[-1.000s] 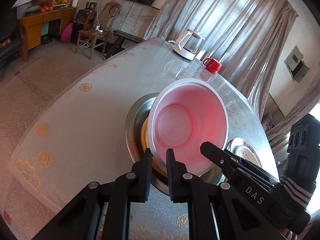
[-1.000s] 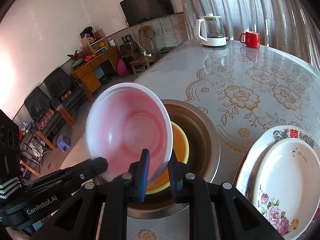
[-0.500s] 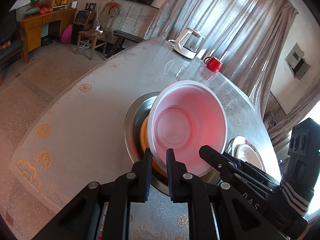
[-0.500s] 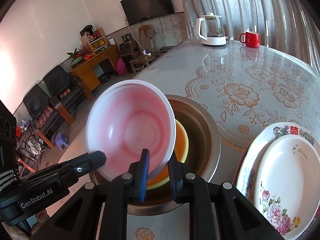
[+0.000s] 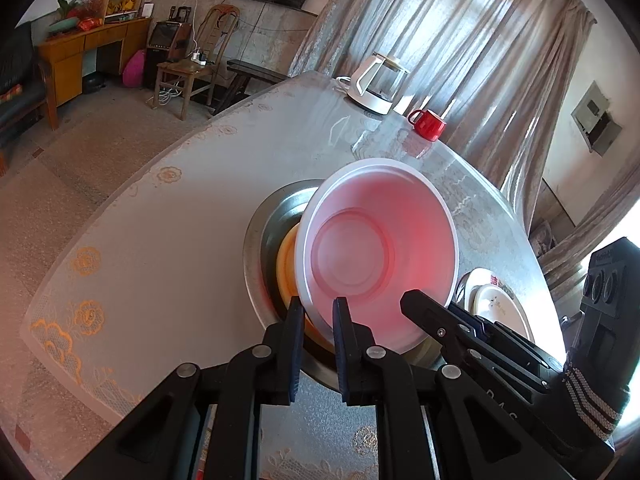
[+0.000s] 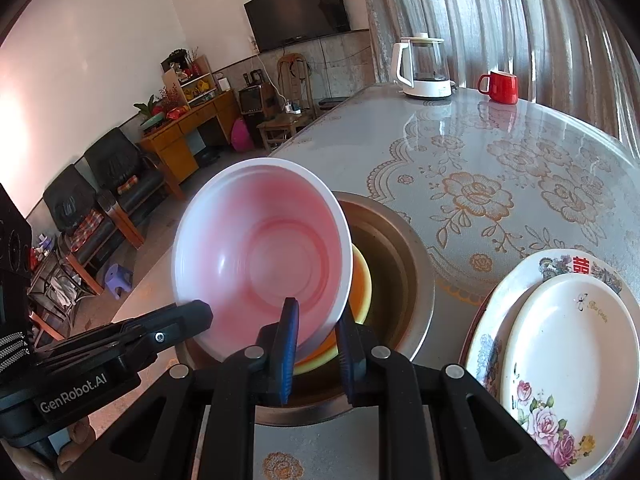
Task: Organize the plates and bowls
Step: 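Open the right tool and release the red bowl inside the yellow bowl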
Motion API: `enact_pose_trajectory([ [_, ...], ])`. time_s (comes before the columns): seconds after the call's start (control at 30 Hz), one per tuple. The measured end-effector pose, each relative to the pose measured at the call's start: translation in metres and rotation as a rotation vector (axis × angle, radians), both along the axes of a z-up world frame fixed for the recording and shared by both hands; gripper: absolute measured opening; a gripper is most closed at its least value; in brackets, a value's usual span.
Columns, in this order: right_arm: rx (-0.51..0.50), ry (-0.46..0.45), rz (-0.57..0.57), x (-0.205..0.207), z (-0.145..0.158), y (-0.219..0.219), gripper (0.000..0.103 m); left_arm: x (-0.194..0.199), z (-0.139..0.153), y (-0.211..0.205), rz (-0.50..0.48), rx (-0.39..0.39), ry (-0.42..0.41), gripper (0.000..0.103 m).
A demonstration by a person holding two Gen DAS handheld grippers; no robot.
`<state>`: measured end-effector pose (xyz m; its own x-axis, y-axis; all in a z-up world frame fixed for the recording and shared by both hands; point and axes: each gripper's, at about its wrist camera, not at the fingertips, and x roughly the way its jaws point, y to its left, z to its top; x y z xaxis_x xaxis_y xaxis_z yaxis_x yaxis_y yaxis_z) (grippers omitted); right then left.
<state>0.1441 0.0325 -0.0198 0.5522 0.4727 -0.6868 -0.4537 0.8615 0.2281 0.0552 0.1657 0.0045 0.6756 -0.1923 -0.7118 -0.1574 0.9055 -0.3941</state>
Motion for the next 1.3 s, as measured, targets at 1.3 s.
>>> enact_pose_trajectory([
  [1.3,-0.011,-0.003,-0.053,-0.007,0.001,-0.015,0.025,-0.013,0.007,-0.009,0.019,0.149,-0.048,0.028],
])
